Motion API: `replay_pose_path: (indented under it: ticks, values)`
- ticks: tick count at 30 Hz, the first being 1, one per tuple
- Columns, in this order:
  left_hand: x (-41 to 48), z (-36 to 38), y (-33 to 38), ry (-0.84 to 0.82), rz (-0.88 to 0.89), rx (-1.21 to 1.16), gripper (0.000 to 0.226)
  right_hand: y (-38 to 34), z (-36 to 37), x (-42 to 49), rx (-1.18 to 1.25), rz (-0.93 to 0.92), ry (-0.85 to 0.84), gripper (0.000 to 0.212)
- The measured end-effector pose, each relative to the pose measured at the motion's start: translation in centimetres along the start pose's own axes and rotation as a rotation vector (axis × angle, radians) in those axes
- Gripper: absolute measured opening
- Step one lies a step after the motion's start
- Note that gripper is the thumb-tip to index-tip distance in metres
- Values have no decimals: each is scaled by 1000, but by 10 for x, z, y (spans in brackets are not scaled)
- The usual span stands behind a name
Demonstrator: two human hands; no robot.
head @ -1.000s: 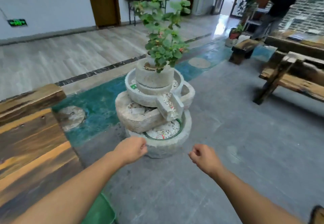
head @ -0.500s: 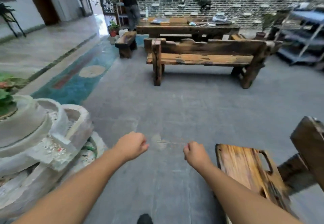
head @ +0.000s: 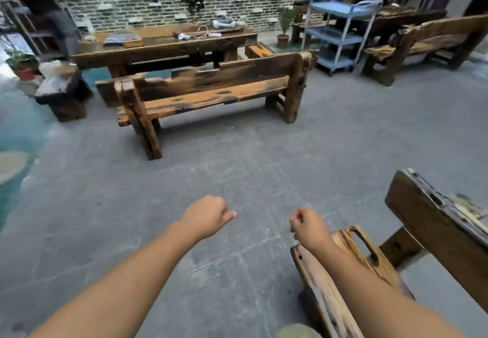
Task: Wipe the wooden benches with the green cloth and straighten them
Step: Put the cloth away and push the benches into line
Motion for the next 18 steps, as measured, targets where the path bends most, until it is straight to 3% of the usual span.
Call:
replay_pose_path:
  ticks: [11, 18]
  values:
    - [315, 16, 102, -18, 311, 65, 41, 79, -58, 239, 150, 263, 266, 58]
    - [508, 30, 235, -60, 527, 60, 24, 157, -139, 371, 145, 469, 359, 42]
Point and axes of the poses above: each hand's wrist, its own x-axis towards the middle knuckle, its own z-axis out of the palm, y = z × x, the point moved 8 cm from there along x, towards the middle knuckle, and after that the axes turned 10 degrees about y, right-handed, at the moved point
